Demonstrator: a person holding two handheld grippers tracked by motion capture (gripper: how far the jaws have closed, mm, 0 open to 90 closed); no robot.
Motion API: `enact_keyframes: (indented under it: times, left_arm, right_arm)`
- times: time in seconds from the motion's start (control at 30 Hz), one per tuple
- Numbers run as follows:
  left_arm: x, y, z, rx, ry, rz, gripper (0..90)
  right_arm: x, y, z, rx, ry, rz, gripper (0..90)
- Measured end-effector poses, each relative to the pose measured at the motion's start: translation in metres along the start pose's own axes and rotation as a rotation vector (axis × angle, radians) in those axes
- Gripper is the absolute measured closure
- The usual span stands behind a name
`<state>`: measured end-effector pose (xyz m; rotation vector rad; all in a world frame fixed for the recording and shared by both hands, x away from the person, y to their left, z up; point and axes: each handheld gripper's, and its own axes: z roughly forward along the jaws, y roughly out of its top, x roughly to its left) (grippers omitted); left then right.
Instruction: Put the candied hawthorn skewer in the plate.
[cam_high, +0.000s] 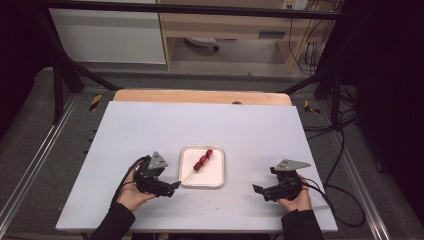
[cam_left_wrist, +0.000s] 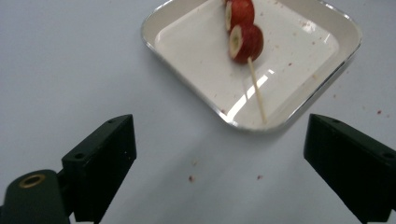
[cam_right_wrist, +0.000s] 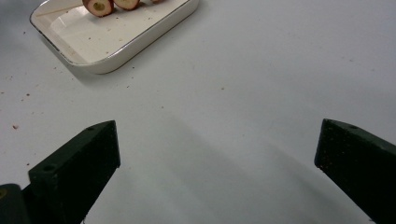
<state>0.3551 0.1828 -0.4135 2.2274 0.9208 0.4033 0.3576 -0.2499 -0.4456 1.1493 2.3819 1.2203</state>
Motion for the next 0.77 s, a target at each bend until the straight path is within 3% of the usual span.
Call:
enact_keyframes:
  times: [0.13,0.2,0.47,0.77]
  left_arm:
    - [0.012,-0.02,-0.01,-0.032,0.011,-0.051,9.3]
    - [0.017,-0.029,-0.013,-0.05,0.018,-0.046,9.3]
    - [0.031,-0.062,-0.019,-0.046,0.03,-0.109,8.9]
    - [0.037,-0.069,-0.02,-0.05,0.028,-0.135,8.2]
  right_arm:
    - [-0.001,-0.001,0.0,0.002,-0.003,-0.001,0.6]
    - [-0.001,-0.002,0.0,0.006,-0.001,-0.006,0.6]
    - [0.0,-0.004,0.002,0.022,0.001,-0.01,0.5]
    - [0.001,-0.005,0.001,0.021,0.006,-0.018,0.5]
